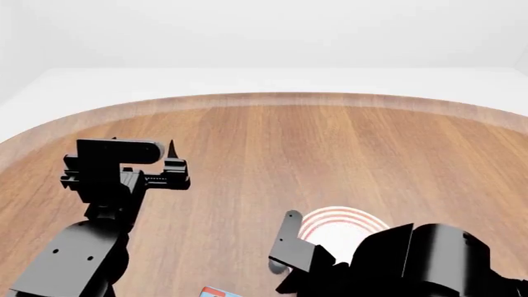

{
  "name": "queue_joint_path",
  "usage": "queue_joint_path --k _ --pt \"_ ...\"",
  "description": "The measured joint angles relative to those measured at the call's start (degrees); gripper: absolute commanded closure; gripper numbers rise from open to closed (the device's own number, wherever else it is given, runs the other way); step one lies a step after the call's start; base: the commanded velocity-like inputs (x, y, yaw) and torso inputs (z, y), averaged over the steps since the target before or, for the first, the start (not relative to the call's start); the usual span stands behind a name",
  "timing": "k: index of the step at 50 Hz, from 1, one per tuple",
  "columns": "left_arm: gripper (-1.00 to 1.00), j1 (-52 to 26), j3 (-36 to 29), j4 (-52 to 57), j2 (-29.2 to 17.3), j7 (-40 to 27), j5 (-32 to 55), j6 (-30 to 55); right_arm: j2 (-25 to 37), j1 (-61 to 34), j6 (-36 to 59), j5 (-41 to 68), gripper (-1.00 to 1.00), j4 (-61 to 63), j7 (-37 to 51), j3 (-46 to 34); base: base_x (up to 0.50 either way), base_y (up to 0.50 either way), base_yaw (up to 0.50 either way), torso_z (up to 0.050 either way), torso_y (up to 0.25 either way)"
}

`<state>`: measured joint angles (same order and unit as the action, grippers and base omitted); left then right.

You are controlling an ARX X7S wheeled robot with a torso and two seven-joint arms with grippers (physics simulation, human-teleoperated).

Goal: Put the chocolate pudding to the right of the plate.

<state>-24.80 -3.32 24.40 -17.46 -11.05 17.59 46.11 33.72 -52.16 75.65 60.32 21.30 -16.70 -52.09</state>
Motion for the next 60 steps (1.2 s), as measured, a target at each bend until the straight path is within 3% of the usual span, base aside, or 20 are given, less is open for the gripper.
queue_joint_path --k 60 --pt "-1.0 0.96 -0.47 -0.76 -0.49 -0.64 0.98 -1.87 -2.06 2.89 -5.19 -7.64 -1.0 -8.88 -4.17 -10.49 0.0 0.0 0.0 0.0 0.0"
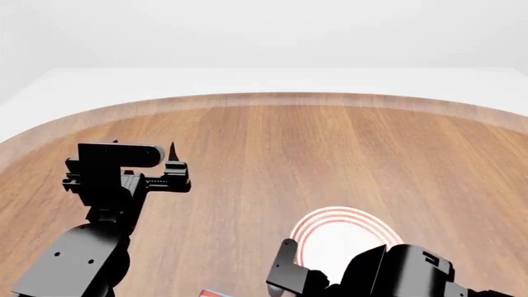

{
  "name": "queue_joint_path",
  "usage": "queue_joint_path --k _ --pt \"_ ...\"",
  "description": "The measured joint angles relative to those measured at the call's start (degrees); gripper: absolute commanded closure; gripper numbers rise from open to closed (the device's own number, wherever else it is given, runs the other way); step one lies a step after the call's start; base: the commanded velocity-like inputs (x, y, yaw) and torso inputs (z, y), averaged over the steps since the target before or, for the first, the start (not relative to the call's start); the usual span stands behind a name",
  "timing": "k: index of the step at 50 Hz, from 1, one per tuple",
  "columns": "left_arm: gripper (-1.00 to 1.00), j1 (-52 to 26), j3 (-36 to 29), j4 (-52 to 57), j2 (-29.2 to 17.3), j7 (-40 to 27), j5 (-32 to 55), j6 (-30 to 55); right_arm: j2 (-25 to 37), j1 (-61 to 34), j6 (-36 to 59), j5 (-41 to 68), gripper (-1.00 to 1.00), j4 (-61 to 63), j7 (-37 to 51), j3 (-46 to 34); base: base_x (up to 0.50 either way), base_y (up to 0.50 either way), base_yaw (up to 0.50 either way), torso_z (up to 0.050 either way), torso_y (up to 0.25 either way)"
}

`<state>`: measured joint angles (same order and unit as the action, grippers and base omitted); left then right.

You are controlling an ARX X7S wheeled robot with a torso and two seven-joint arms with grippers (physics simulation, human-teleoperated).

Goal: Put the chocolate pudding to the right of the plate.

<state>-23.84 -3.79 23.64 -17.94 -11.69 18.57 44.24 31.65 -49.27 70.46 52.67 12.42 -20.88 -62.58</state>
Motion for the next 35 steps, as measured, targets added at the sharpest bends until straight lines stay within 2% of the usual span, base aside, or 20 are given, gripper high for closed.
queue_joint_path --k 1,2,21,35 --pt "-1.0 0.02 -0.02 -0.03 -0.01 -0.01 0.01 -0.05 -0.01 0.02 0.0 -0.05 -1.0 -0.04 0.03 -0.09 0.0 0.0 0.0 0.0 0.0" --pt "-1.0 0.04 -0.04 -0.05 -0.01 -0.01 0.02 -0.09 -0.01 0.04 -0.02 -0.1 1.0 -0.07 0.07 -0.16 0.0 0.0 0.0 0.0 0.0" --pt "-1.0 0.08 -0.23 -0.26 -0.23 -0.22 0.28 -0.57 0.13 -0.3 -0.22 0.12 1.0 0.66 2.11 0.24 0.0 0.0 0.0 0.0 0.0" --pt "-1.0 0.3 -0.2 -0.32 -0.4 -0.4 0.53 -0.96 1.28 -5.8 3.32 5.43 1.0 6.33 5.28 6.33 0.0 0.0 0.0 0.0 0.0"
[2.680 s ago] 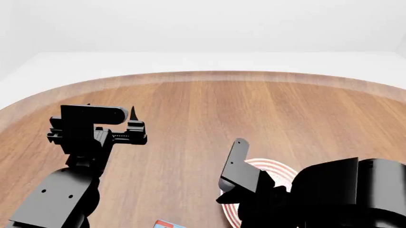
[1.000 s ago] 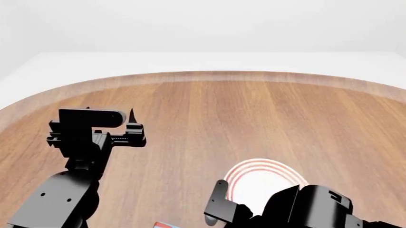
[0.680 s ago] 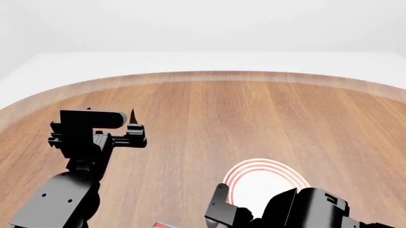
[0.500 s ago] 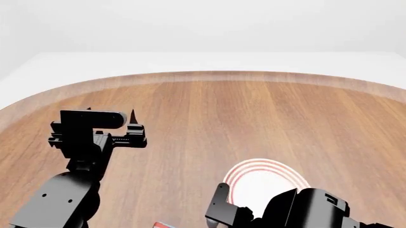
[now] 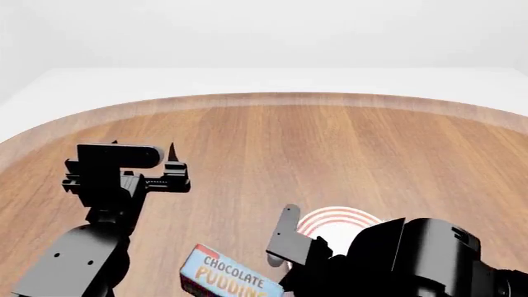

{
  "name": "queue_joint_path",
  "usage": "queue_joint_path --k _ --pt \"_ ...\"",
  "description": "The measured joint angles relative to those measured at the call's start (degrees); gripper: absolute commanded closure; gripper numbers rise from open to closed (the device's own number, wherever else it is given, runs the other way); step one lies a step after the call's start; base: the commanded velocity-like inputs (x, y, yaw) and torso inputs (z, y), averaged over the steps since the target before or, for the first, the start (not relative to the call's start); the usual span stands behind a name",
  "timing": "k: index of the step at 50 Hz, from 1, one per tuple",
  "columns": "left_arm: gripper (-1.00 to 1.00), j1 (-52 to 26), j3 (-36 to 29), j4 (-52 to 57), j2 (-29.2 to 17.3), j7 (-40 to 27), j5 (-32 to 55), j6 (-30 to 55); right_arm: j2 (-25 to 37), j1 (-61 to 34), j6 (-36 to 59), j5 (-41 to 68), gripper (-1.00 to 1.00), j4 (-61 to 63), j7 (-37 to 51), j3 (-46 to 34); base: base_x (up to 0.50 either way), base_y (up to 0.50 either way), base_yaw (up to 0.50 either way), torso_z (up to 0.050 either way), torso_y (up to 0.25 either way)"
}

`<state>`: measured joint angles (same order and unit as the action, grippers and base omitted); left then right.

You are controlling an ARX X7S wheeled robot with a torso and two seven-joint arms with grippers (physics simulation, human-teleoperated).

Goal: Put the chocolate pudding to the right of the plate.

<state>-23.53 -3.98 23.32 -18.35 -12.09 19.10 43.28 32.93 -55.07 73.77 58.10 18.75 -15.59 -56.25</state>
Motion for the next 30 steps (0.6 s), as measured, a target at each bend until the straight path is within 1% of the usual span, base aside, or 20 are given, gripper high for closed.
queue_joint_path --k 4,9,14,21,30 --pt "-1.0 0.13 0.08 0.06 -0.06 -0.08 0.09 -0.09 0.06 -1.54 1.25 0.92 1.0 -0.07 1.44 1.48 0.0 0.0 0.0 0.0 0.0" --pt "-1.0 0.23 0.19 0.05 -0.16 -0.18 0.19 -0.2 -0.97 -4.63 4.67 1.28 1.0 -4.07 4.99 3.85 0.0 0.0 0.0 0.0 0.0" --pt "-1.0 0.26 0.22 0.03 -0.21 -0.27 0.27 -0.3 -2.01 -9.14 6.82 -0.51 1.0 -10.99 7.33 4.83 0.0 0.0 0.0 0.0 0.0" --pt "-1.0 0.24 0.29 0.08 -0.3 -0.45 0.41 -0.32 -2.9 -14.96 6.91 -4.42 1.0 -22.23 7.95 4.57 0.0 0.0 0.0 0.0 0.0" --pt "-1.0 0.06 0.4 0.21 -0.48 -0.66 0.62 -0.17 -2.1 -19.8 6.32 -7.25 1.0 -32.08 8.81 6.15 0.0 0.0 0.0 0.0 0.0"
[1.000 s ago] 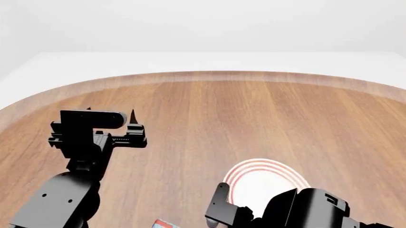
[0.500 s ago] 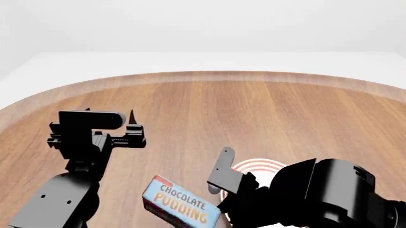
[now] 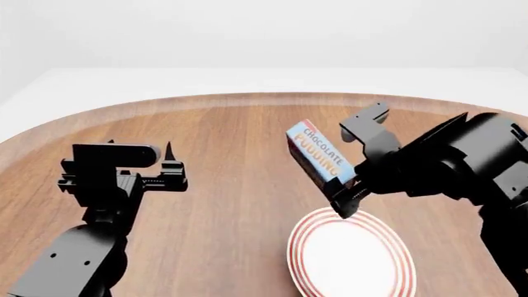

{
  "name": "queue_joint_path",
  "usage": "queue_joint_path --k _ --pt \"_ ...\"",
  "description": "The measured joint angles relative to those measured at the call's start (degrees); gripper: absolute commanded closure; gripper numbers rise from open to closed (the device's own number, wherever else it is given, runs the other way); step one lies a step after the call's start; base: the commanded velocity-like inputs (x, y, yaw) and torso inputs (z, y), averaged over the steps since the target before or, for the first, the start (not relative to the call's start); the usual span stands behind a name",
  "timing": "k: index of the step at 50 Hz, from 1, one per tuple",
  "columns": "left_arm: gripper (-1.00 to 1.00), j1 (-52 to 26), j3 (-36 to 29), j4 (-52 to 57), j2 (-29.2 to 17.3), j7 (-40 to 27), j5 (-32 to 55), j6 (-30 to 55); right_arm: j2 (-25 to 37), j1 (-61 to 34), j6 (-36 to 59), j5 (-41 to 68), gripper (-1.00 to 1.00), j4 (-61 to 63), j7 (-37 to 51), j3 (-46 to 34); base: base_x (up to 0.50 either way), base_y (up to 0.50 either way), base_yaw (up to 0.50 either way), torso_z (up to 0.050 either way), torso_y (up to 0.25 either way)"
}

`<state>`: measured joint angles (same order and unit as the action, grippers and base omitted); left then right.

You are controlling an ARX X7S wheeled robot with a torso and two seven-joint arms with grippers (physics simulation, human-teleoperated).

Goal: Put the chocolate pudding to the right of the plate.

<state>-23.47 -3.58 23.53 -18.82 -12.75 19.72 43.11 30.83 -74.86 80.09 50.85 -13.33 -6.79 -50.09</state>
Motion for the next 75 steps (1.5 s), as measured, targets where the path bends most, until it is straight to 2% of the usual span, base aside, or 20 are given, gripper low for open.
queue_joint_path --k 7,19,26,52,75 --pt "-1.0 -0.14 0.0 0.21 -0.14 -0.17 0.16 0.23 2.96 -0.43 0.97 1.17 1.0 -2.29 2.66 4.53 0.0 0.0 0.0 0.0 0.0" --pt "-1.0 -0.33 -0.27 0.08 -0.15 -0.35 0.28 0.09 9.99 4.41 5.69 9.7 1.0 -2.37 11.43 17.4 0.0 0.0 0.0 0.0 0.0" --pt "-1.0 -0.22 -0.34 -0.1 -0.18 -0.4 0.35 -0.2 12.69 5.25 5.83 10.98 1.0 -6.87 13.71 20.08 0.0 0.0 0.0 0.0 0.0" --pt "-1.0 0.07 -0.44 -0.27 -0.54 -0.74 0.71 -0.55 14.1 -2.1 0.66 1.19 1.0 -24.72 6.2 9.47 0.0 0.0 0.0 0.0 0.0" --pt "-1.0 0.16 -0.56 -0.42 -0.73 -1.11 1.07 -0.81 14.25 4.26 -10.24 -2.25 1.0 -34.78 -1.84 5.1 0.0 0.0 0.0 0.0 0.0"
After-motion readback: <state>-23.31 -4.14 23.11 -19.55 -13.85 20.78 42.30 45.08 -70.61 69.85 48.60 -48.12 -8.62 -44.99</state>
